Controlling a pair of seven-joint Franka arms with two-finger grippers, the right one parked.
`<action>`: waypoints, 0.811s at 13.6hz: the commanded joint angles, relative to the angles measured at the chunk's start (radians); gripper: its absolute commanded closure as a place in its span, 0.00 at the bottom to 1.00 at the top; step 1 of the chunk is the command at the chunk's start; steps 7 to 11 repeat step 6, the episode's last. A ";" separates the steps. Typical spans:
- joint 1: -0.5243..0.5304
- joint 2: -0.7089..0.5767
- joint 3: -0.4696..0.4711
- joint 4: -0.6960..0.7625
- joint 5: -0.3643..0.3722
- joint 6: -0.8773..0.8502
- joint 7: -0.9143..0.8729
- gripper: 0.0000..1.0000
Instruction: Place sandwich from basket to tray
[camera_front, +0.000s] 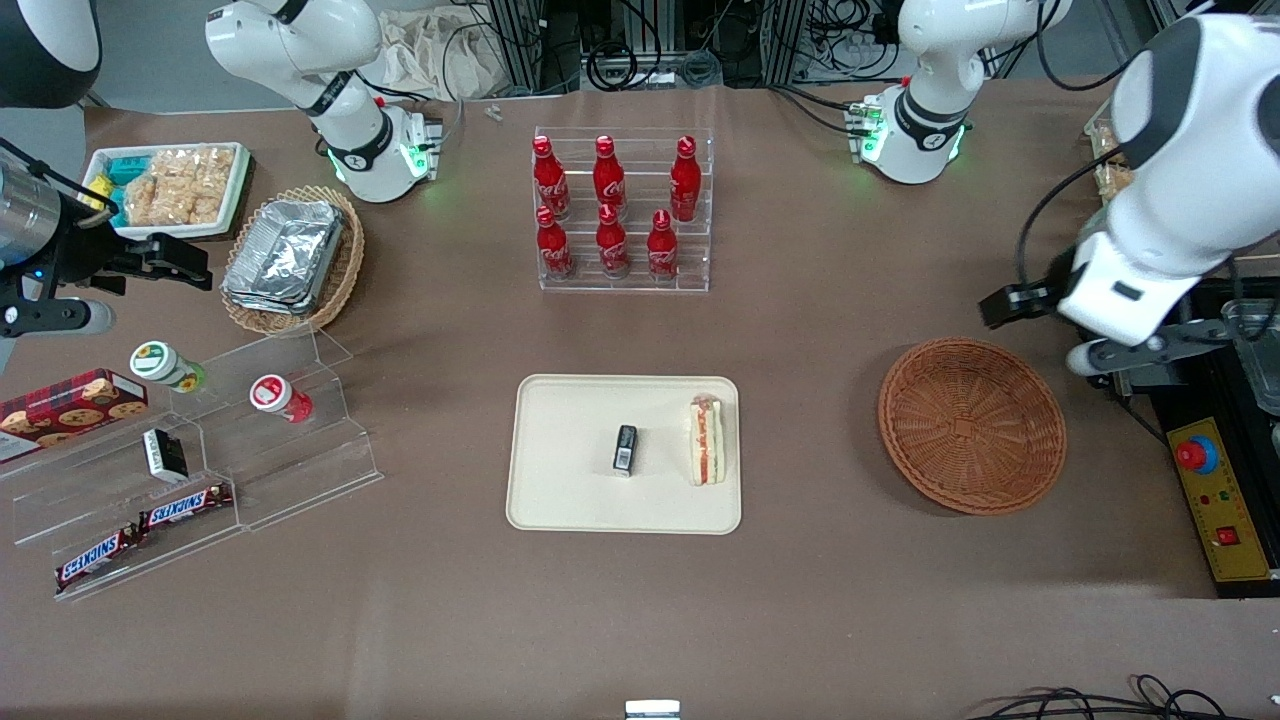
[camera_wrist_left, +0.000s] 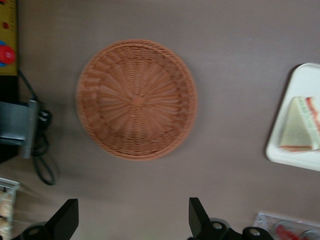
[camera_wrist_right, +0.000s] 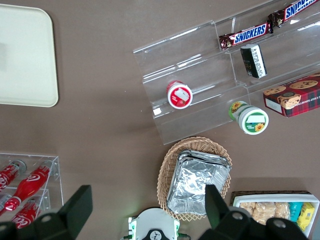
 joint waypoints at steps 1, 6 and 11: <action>0.080 -0.026 -0.010 -0.024 -0.020 0.011 0.117 0.01; 0.074 0.047 -0.014 0.085 -0.003 -0.043 0.167 0.00; 0.074 0.047 -0.014 0.085 -0.003 -0.043 0.167 0.00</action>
